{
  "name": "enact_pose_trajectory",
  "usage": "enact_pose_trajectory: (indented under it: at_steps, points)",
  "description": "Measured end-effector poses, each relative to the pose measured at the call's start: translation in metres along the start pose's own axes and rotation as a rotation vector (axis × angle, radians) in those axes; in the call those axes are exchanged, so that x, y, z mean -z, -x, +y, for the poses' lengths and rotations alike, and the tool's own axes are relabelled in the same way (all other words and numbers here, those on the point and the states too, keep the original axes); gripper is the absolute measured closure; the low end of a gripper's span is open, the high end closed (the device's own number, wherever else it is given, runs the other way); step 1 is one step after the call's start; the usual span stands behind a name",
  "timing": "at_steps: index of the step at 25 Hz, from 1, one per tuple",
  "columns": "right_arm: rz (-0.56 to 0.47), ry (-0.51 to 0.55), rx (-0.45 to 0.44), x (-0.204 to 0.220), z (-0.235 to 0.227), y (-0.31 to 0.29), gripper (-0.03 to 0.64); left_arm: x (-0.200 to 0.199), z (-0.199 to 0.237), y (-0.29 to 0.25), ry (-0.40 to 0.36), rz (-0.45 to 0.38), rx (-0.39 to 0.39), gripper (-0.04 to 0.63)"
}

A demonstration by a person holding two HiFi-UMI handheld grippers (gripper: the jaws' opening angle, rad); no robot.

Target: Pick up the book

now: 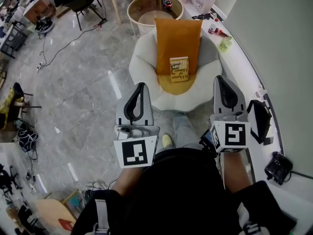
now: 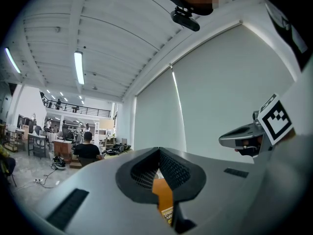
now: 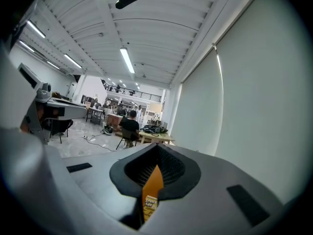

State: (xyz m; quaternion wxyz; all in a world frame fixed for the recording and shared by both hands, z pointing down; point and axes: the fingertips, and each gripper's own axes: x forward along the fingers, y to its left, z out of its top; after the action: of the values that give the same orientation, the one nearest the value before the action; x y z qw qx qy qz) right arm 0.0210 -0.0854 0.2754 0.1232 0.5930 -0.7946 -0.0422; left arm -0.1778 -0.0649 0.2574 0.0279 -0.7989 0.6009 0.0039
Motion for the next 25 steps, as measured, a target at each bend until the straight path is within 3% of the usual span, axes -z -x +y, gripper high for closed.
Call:
enact_pose_trajectory:
  at_steps: [19,25]
  points:
    - [0.016,-0.045,-0.043,0.024,-0.072,-0.120,0.603,0.012,-0.001,-0.135,-0.031,0.046,-0.002,0.584]
    - [0.031,-0.046,-0.094,0.027,-0.089,-0.155,0.603,0.016,-0.002,-0.178,-0.035,0.063,-0.013,0.584]
